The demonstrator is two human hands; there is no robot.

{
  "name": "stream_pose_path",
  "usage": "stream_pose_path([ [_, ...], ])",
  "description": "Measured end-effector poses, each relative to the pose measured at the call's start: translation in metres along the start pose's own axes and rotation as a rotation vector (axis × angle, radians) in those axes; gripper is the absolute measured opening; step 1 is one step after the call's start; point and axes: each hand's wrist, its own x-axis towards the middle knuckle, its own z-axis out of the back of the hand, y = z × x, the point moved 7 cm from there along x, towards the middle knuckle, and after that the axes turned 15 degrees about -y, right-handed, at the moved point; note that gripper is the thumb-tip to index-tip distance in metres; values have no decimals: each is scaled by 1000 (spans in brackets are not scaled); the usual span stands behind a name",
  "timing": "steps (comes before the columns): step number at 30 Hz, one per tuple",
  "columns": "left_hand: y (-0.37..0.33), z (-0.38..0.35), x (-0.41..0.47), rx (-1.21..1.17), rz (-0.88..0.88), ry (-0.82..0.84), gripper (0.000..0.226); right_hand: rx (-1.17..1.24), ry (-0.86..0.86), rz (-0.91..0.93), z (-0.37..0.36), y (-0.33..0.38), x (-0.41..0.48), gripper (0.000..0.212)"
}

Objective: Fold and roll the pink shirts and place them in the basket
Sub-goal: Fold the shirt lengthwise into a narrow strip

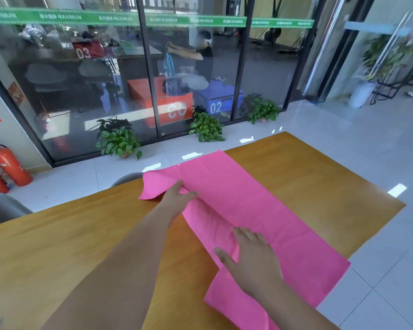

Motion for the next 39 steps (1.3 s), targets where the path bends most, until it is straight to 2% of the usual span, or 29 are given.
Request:
stream_pose_path([
  [7,-46,-79,14,91,-63,51,92,45,13,-41,14,-70,30,95],
  [16,-72,-191,39,122,3,30,89,155,106,-50,13,-174,84,95],
  [23,-87,-251,60,186,55,-4,91,279,169,-41,2,-239,129,80],
  [24,-87,-252,61,184,59,12,91,303,177,-53,-1,-239,129,77],
  [25,-91,-294,76,171,81,-4,92,350,227,-74,-15,-282,151,74],
  [27,-94,-300,73,153,86,-18,95,437,242,-134,-29,-296,157,64],
  [29,-81,-317,74,165,100,-6,97,542,271,-253,-48,-318,163,56],
  [32,-33,-337,52,343,124,-14,92,567,327,-390,-86,-362,165,52],
  [36,49,-337,-18,651,18,0,75,506,356,-364,-113,-383,143,50],
  [39,83,-325,-71,719,-74,6,66,497,281,-369,-108,-383,121,49],
])
